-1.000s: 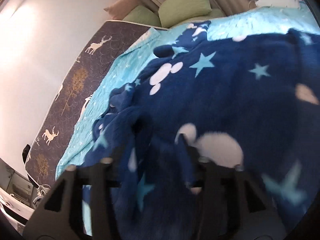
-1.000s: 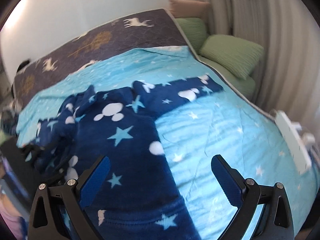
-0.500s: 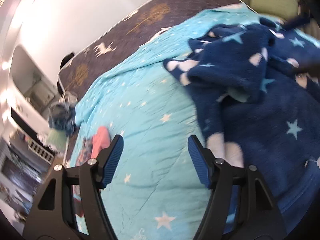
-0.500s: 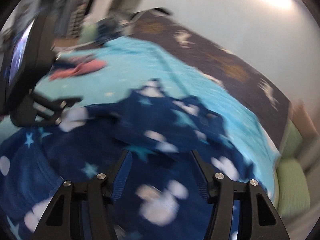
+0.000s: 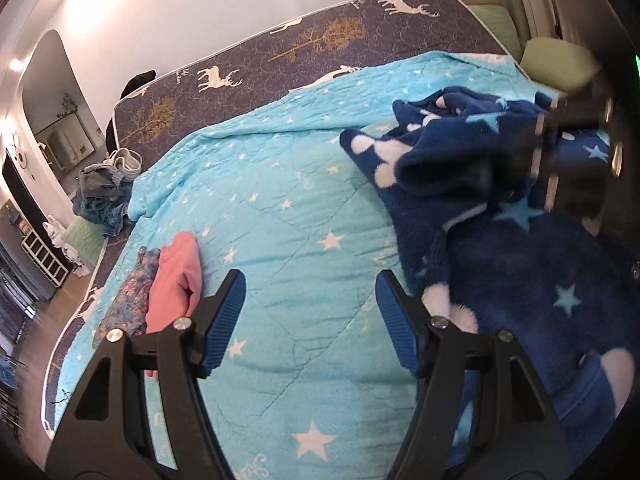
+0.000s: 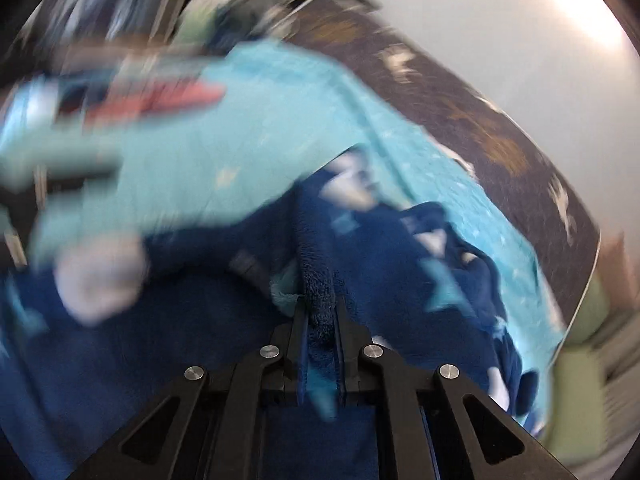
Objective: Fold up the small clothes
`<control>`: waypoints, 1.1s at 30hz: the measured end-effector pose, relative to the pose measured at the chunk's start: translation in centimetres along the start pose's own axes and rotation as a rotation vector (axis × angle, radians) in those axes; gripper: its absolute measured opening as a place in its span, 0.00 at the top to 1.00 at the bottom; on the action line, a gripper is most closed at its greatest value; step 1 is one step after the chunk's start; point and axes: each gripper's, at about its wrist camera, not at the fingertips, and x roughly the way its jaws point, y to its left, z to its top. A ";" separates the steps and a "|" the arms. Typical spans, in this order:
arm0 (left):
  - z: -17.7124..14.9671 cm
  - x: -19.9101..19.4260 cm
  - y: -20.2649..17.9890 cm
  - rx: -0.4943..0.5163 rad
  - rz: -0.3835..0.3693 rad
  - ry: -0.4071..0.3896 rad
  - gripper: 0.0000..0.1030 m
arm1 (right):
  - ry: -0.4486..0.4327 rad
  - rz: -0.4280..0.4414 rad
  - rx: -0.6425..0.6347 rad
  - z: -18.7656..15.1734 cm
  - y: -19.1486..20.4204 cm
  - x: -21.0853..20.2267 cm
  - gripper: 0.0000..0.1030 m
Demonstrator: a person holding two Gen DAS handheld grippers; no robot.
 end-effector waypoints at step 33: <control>4.7 5.8 -4.4 0.159 0.322 0.040 0.50 | 0.155 0.361 1.436 -20.3 -25.8 1.0 0.30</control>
